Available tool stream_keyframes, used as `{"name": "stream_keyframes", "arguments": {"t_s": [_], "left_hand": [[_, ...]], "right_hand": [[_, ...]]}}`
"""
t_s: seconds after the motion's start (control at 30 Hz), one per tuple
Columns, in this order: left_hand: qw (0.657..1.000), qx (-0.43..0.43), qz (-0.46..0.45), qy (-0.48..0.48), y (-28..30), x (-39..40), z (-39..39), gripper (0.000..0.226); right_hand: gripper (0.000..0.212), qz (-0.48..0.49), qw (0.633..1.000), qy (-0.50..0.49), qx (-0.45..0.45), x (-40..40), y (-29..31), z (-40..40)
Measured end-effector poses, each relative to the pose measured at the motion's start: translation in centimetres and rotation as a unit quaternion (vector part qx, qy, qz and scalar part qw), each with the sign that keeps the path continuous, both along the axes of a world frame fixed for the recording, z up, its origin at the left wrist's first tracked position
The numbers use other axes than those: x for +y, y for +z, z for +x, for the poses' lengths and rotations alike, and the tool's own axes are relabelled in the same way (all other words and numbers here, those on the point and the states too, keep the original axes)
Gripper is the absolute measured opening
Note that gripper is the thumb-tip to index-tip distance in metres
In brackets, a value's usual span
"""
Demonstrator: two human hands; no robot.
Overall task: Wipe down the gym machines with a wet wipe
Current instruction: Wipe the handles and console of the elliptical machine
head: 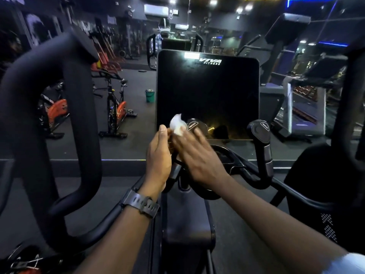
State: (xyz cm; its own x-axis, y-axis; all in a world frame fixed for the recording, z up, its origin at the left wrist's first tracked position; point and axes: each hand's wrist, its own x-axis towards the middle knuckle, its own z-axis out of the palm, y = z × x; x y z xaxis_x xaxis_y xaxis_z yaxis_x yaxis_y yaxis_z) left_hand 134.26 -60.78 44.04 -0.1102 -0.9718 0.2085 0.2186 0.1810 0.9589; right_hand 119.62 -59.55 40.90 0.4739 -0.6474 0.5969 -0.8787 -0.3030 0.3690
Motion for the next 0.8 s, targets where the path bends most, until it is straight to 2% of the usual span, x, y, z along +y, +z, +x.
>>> {"name": "stream_keyframes", "arguments": {"t_s": [0.03,0.07,0.1,0.17,0.2,0.23,0.33,0.37,0.5,0.53,0.6,0.7,0.73,0.8], "left_hand": [[1.0,0.003,0.0,-0.005,-0.1,0.0,0.2,0.045],[1.0,0.005,0.002,-0.007,-0.1,0.0,0.3,0.045],[1.0,0.008,0.002,-0.006,-0.2,0.0,0.3,0.047],[1.0,0.011,0.009,0.0,-0.4,-0.2,0.3,0.052],[1.0,0.01,0.011,0.001,-0.5,-0.2,0.3,0.053],[1.0,0.009,0.012,-0.003,-0.5,-0.3,0.3,0.054],[1.0,0.007,0.01,-0.016,-0.6,-0.5,0.7,0.056],[1.0,0.008,0.013,-0.013,-0.7,-0.5,0.8,0.055],[0.999,0.005,0.031,0.025,-1.0,-0.5,1.0,0.045],[0.999,0.0,0.029,0.035,-1.0,-0.4,0.9,0.045],[0.998,-0.019,0.015,0.061,-1.2,-0.3,1.0,0.05],[0.996,-0.032,0.015,0.077,-1.7,-0.5,1.3,0.054],[0.996,-0.03,0.018,0.077,-2.0,-0.6,1.4,0.053],[0.996,-0.023,0.029,0.076,-2.3,-0.6,1.5,0.051]], "right_hand": [[0.052,0.012,0.998,0.011,0.067,0.3,-0.6,-0.7],[0.053,0.003,0.996,0.01,0.091,0.3,-0.5,-1.4],[0.053,-0.023,0.997,-0.008,0.072,0.0,0.0,-1.7],[0.053,-0.064,0.994,-0.075,-0.049,-0.4,1.5,-0.9],[0.052,-0.07,0.99,-0.09,-0.082,-0.7,2.0,-0.2],[0.051,-0.062,0.993,-0.08,-0.064,-0.8,2.0,0.4],[0.05,0.004,0.991,-0.003,0.137,-0.5,1.0,-0.4],[0.048,0.002,0.987,0.001,0.164,-0.6,1.6,-1.1],[0.04,-0.079,0.991,-0.096,0.051,-1.9,4.9,-0.8],[0.037,-0.077,0.991,-0.09,0.064,-2.0,4.6,-0.3],[0.036,-0.012,0.988,-0.02,0.154,-1.9,2.2,0.9],[0.036,0.095,0.953,0.055,0.283,-0.8,0.1,1.1],[0.034,0.08,0.951,0.069,0.292,-1.1,0.9,0.9],[0.033,0.025,0.967,0.048,0.25,-2.0,3.7,0.7]]}}
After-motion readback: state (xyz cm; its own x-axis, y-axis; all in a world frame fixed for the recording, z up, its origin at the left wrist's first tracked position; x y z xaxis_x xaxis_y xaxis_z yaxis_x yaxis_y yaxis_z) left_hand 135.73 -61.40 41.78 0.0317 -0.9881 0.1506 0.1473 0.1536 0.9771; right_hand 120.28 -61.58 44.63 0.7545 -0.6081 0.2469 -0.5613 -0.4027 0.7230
